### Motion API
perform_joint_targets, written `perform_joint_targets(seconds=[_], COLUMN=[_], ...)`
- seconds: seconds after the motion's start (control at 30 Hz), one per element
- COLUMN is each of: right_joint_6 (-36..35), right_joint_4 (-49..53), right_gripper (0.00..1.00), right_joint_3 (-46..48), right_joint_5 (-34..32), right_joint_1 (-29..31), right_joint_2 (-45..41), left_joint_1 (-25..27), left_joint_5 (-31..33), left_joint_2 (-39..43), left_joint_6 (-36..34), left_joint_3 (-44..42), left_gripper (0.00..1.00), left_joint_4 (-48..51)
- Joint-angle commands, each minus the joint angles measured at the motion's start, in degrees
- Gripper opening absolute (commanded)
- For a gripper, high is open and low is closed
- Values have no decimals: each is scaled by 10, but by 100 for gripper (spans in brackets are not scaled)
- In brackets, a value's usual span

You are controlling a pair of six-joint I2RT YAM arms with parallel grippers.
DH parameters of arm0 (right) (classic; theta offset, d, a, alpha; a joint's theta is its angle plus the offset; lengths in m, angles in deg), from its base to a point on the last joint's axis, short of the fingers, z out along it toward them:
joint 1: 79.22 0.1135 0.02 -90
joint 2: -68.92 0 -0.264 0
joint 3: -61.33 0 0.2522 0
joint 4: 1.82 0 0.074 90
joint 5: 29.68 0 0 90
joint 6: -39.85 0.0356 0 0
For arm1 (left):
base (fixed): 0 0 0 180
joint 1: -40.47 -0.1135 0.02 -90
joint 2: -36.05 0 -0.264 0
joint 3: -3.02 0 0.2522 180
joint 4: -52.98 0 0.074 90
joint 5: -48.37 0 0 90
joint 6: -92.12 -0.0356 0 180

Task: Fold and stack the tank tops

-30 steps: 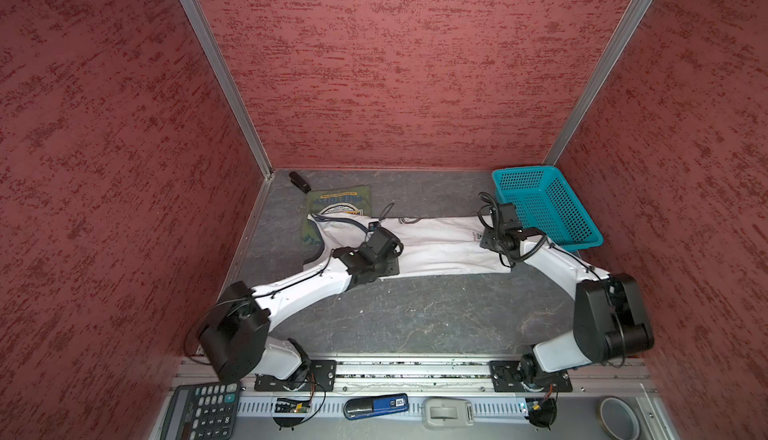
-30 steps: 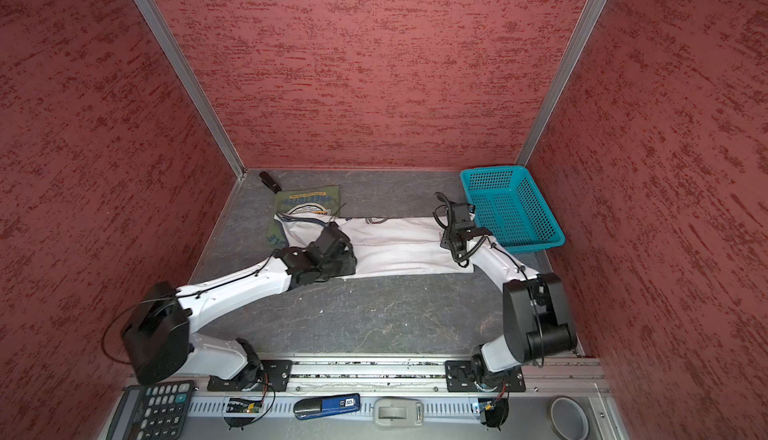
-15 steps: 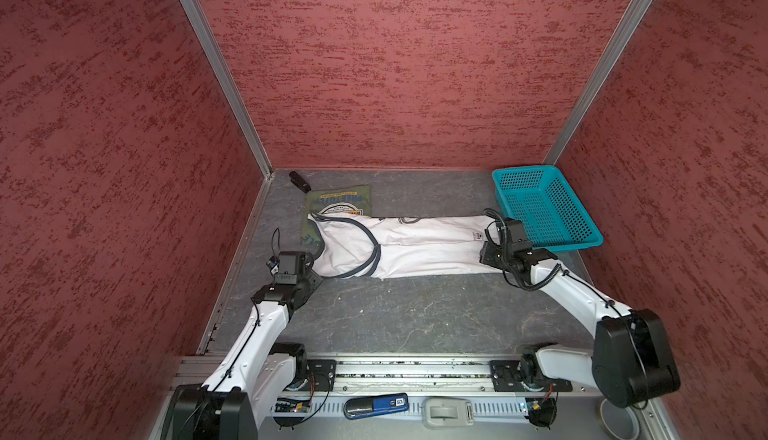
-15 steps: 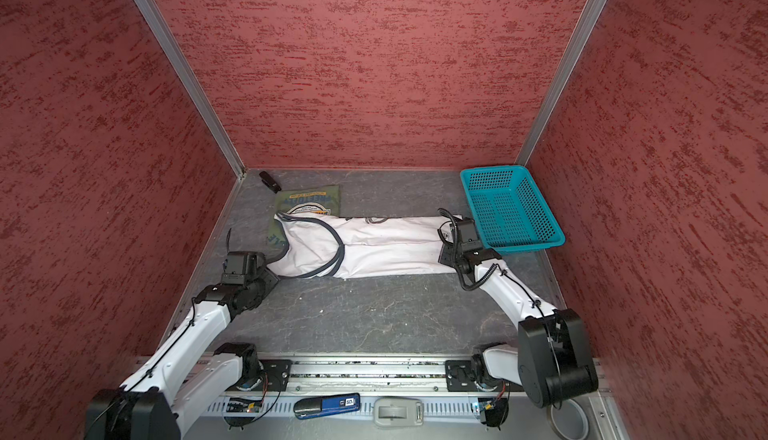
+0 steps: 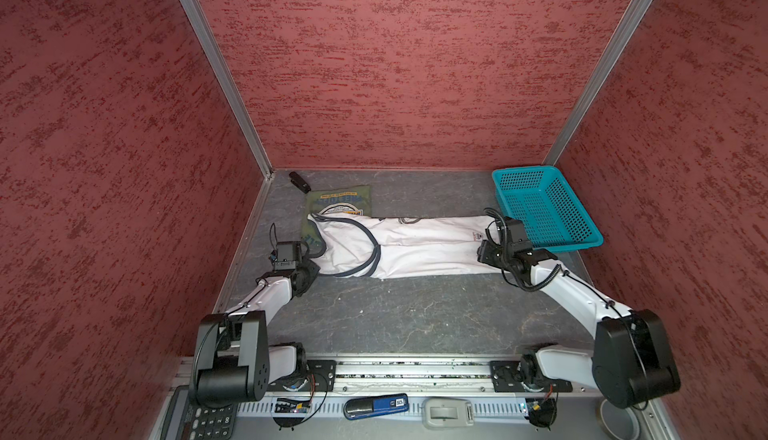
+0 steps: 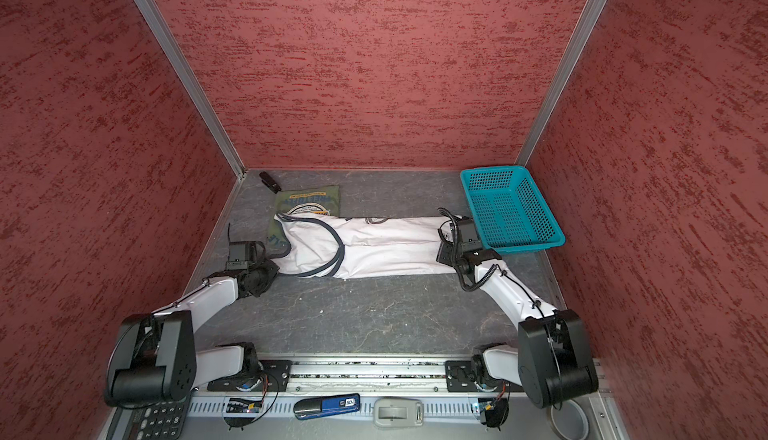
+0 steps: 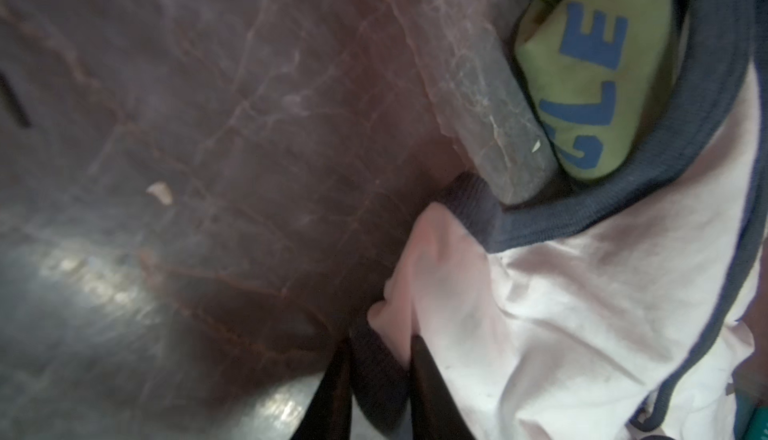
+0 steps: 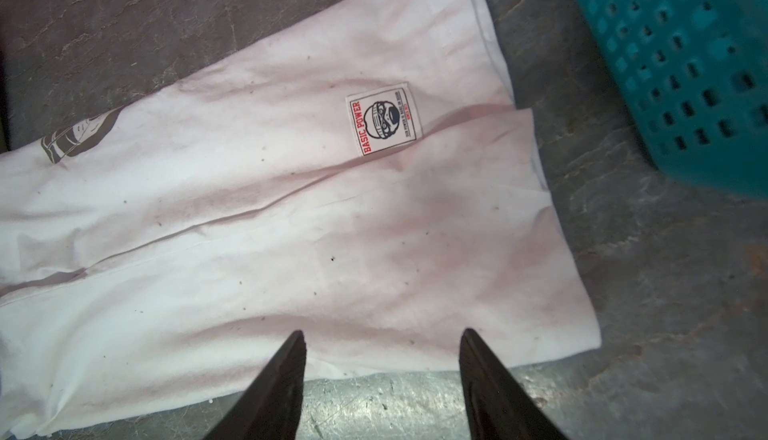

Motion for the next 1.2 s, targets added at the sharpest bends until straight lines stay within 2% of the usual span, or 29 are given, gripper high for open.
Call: perform_joint_targets(seconds=[0.0,0.1,0.37,0.43,0.53,0.8,0.93,1.17], right_joint_6=[-1,-4,10,10,-4,-65,-111,-133], right_joint_4=[-12,-13,15,9,-18,-143,-205,-197], right_gripper=[61,61,62,62,61,59,59,59], right_joint_3=[2,0,-44,-51,-54,-81,-126,-279], right_joint_5=[-1,-4,-72,-65,-21,27,29,26], right_joint_1=[3,3,2,2,19,200,289,353], right_joint_2=[7,31,137,141,127,107,174,341], left_joint_1=[-4,1,-6,-13,-17,-32,-35,-55], left_joint_5=[-22,-19,-37,-49,-70,-93,-90,-89], left_joint_2=[-14,-3,-2,-19,-44,-103,-130,-144], left_joint_6=[-2,-10,-12,-12,-18,-16,-14,-10], left_joint_3=[15,51,136,152,175,214,222,209], left_gripper=[11,6,6,6,7,8,8,8], left_joint_4=[2,52,150,162,175,162,157,152])
